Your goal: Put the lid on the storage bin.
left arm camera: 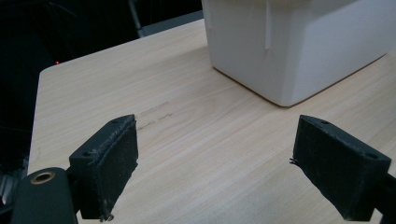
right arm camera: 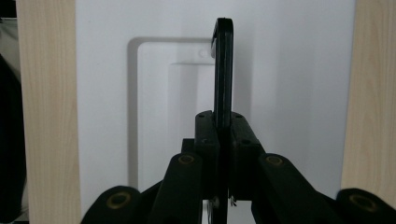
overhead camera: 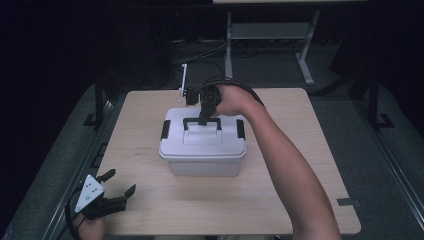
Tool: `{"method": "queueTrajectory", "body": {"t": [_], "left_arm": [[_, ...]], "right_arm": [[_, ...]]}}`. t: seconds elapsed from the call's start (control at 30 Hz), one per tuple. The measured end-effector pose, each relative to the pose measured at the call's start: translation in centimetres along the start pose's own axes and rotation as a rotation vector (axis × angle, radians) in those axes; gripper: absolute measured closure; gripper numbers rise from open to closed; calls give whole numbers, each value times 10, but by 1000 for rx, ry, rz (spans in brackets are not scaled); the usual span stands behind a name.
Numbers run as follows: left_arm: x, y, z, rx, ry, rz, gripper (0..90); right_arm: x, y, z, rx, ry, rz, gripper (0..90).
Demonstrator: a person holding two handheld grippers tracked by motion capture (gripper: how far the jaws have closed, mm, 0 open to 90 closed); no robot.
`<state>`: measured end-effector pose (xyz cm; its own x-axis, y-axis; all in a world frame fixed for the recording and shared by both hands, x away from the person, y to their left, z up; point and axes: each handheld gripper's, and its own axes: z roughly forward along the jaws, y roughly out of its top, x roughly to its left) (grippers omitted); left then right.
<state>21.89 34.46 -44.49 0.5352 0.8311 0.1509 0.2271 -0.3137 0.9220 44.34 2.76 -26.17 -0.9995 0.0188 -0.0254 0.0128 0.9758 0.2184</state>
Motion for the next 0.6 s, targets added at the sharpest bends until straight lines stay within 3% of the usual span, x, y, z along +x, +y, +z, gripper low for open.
{"method": "queueTrajectory", "body": {"t": [0.6], "left_arm": [[0,0,-1,-1,3,-1,135]], "right_arm": [[-6,-2,7,3,3,14,840]]}}
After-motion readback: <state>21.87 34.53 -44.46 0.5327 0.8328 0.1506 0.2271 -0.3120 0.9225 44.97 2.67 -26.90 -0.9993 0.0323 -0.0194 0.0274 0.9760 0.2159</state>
